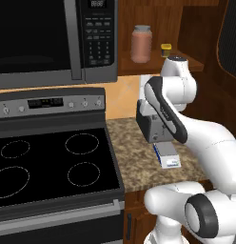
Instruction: Pick the honey bottle and place it on the digital scale for weighing, and close the cabinet.
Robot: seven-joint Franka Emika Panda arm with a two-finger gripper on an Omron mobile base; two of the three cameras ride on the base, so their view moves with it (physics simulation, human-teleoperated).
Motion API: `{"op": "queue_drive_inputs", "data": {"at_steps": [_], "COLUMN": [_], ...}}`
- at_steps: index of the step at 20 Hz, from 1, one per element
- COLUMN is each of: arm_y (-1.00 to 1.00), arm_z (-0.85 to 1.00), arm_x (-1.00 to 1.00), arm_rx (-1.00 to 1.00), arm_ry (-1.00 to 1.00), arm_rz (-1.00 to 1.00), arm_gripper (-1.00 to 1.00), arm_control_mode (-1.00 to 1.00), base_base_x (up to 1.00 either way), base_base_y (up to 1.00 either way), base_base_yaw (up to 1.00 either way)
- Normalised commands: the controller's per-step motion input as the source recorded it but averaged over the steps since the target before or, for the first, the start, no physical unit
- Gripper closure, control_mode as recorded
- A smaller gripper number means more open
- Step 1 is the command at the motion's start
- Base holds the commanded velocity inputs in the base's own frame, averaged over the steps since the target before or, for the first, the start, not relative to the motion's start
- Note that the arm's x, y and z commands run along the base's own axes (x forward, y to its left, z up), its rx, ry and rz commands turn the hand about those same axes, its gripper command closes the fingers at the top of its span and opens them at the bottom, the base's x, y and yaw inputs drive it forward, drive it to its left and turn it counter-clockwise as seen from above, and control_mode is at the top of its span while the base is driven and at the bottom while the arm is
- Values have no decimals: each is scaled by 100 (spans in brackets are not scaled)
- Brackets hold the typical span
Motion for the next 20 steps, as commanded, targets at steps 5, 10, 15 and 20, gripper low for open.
{"op": "queue_drive_inputs", "data": {"at_steps": [5,10,15,20], "arm_y": [3,0,0,0], "arm_z": [4,87,98,75], "arm_x": [-59,-61,-23,-2], "arm_rx": [-4,0,1,0], "arm_ry": [-24,-49,-36,-47], "arm_rz": [0,2,4,10], "arm_gripper": [-100,-100,-100,-100], "arm_control_mode": [-100,-100,-100,-100], "base_base_x": [0,0,0,0], "base_base_y": [0,0,0,0], "base_base_yaw": [0,0,0,0]}}
